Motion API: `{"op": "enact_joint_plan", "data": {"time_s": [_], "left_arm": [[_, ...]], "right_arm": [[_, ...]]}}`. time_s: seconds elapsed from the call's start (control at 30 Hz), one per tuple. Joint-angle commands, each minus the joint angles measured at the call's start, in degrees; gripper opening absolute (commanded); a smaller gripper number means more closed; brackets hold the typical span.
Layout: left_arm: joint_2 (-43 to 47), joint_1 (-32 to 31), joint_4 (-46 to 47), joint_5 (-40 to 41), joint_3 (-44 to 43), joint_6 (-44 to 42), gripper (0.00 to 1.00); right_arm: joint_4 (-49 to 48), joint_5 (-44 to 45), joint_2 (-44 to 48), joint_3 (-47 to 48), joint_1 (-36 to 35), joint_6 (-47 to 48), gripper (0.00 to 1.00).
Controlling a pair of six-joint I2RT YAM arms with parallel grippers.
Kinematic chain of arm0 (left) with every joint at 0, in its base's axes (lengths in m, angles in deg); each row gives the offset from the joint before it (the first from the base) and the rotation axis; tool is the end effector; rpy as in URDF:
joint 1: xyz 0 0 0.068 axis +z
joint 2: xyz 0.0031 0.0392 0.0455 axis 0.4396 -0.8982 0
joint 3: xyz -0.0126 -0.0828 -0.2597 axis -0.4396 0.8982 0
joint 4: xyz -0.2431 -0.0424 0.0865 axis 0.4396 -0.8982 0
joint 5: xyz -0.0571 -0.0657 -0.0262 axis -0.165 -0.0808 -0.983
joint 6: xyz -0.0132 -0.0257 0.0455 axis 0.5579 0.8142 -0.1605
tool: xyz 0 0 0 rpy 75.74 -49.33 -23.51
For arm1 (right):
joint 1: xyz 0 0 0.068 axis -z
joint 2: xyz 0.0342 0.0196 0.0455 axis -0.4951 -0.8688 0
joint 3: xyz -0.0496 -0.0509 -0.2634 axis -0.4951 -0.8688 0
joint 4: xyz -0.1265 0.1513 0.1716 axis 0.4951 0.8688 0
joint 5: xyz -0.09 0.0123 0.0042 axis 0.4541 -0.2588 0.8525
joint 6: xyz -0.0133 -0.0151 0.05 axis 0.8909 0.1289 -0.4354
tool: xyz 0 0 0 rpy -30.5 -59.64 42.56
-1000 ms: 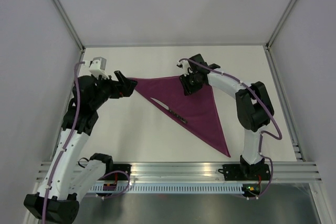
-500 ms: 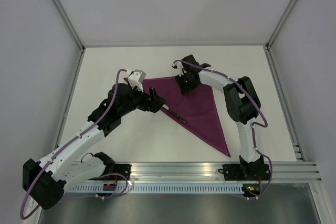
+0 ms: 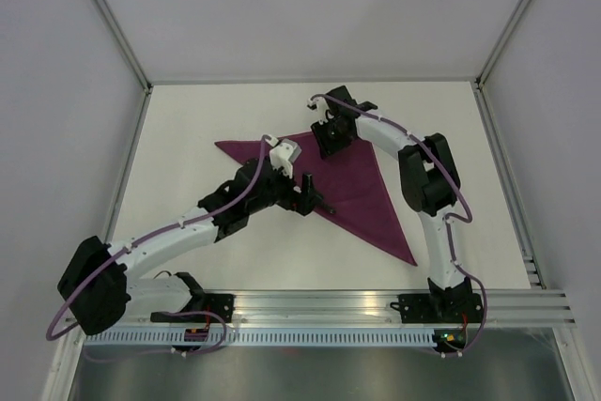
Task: Fold the napkin, place the utensils inside, and roll it up
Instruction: Fold the napkin at the center of the board.
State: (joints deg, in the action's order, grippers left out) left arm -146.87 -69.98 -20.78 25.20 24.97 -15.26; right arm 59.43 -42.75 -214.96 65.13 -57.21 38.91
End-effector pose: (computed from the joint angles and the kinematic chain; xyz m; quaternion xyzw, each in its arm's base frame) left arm 0.1896 -0.1859 0.2619 0.1957 0.8113 -0.3125 0.4537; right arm 0.4273 0.2293 0.1684 -0.2784 0.9237 0.1277 0.2300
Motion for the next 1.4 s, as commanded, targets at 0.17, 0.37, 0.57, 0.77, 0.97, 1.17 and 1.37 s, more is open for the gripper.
{"op": "enact_joint_plan", "data": {"time_s": [0.17, 0.37, 0.57, 0.77, 0.97, 1.17, 1.37], "left_arm": [[-14.6, -12.9, 10.7, 10.9, -5.9, -9.9, 0.96], [-27.4, -23.1, 14.9, 15.8, -12.1, -17.9, 0.93], [-37.6, -29.9, 16.8, 16.4, -20.5, -25.4, 0.89], [-43.0, -33.1, 18.5, 13.6, -23.0, -28.8, 0.83], [-45.7, -35.5, 19.5, 11.3, -24.2, -29.9, 0.80], [-49.4, -38.0, 21.3, 13.0, -26.6, -31.6, 0.78], [-53.1, -39.5, 23.8, 17.4, -28.9, -33.2, 0.75]], "right_arm": [[8.6, -8.8, 13.9, 6.8, 13.1, -4.9, 0.47], [8.8, -15.1, 31.4, -2.0, 27.1, -4.9, 0.50], [8.5, -16.9, 39.9, -12.0, 35.3, -2.6, 0.51], [7.8, -16.9, 43.9, -17.3, 37.5, -2.2, 0.51], [6.2, -17.2, 44.9, -19.6, 38.3, -3.0, 0.51], [6.0, -17.0, 44.7, -20.7, 38.4, -2.4, 0.50], [6.0, -17.3, 44.7, -21.1, 38.3, -2.2, 0.50]]}}
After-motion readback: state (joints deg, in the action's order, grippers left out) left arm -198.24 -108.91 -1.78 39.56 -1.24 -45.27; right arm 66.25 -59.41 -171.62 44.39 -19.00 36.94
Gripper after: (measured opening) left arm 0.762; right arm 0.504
